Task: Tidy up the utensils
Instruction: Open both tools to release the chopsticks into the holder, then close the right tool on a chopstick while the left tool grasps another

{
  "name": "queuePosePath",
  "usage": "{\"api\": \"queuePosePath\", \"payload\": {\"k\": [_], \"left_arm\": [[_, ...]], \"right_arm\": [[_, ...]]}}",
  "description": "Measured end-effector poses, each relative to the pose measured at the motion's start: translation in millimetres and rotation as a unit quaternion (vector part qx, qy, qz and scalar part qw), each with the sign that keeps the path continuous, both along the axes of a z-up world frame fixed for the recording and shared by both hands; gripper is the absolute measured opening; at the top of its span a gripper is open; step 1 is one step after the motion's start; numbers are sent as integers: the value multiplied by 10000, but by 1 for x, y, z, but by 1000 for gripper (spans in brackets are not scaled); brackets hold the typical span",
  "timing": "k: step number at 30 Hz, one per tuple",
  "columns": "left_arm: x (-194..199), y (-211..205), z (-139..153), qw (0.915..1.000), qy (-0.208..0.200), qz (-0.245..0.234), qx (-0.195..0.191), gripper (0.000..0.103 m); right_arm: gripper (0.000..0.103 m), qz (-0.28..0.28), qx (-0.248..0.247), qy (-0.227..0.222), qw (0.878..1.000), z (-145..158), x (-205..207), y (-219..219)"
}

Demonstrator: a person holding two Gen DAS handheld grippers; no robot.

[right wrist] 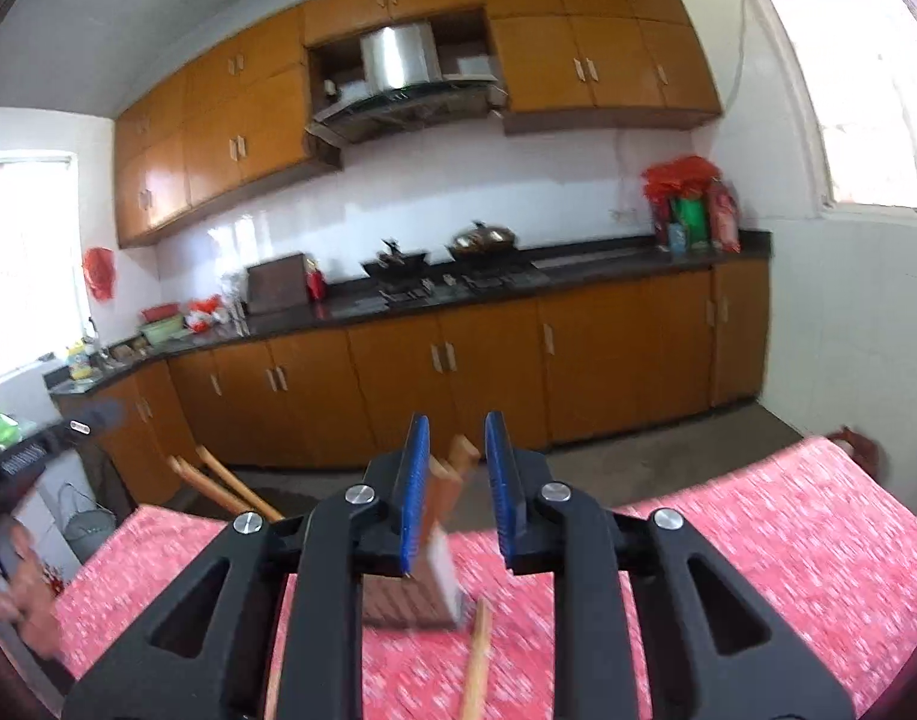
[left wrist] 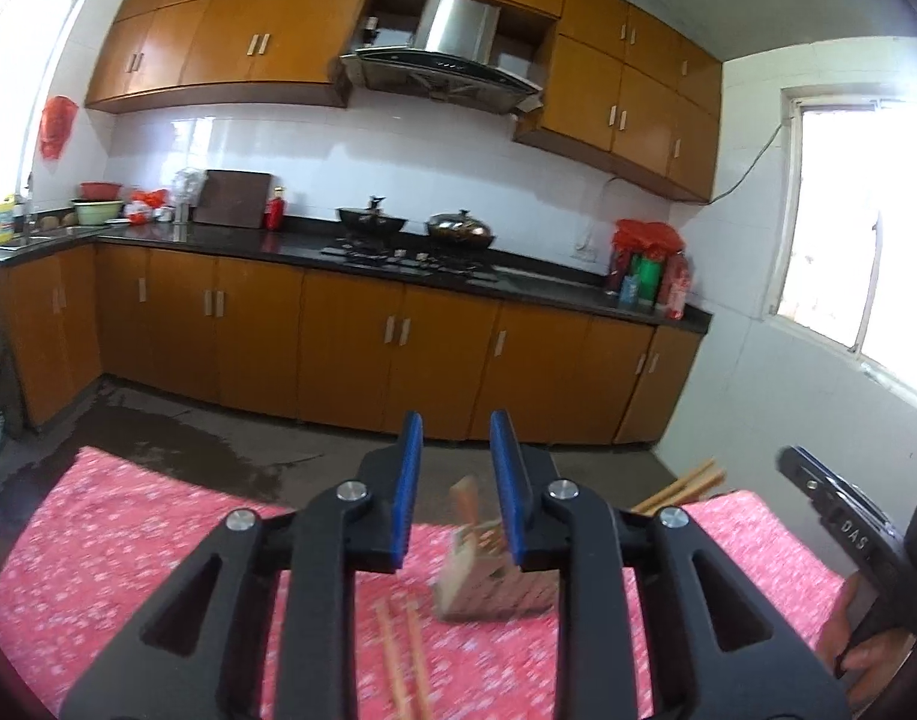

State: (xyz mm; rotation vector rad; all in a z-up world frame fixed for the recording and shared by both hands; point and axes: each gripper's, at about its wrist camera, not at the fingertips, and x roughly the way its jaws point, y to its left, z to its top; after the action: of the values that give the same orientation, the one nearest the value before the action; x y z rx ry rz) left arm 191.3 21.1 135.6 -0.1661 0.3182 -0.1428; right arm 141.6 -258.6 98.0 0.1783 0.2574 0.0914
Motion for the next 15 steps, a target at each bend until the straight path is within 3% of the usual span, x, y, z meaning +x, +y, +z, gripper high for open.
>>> {"api": "queuePosePath", "payload": {"k": [5,8,10,15], "left_arm": [[-14,30,-54,9965,611,435,375,28],[-12,41,-94,9905,1169,566,450,27],[-10,45,-123,9847,1592,564,432,27],[-10,40,-164,9766,2066,436,394,28]], "right_arm": [[21,-119,40,1134,9935,-68,3,-17],[21,168,224,2166,9759,-130,13,-12],[19,372,290,2538,9661,-155,15,-2],[17,713,122,3115,9475,-196,17,30]]}}
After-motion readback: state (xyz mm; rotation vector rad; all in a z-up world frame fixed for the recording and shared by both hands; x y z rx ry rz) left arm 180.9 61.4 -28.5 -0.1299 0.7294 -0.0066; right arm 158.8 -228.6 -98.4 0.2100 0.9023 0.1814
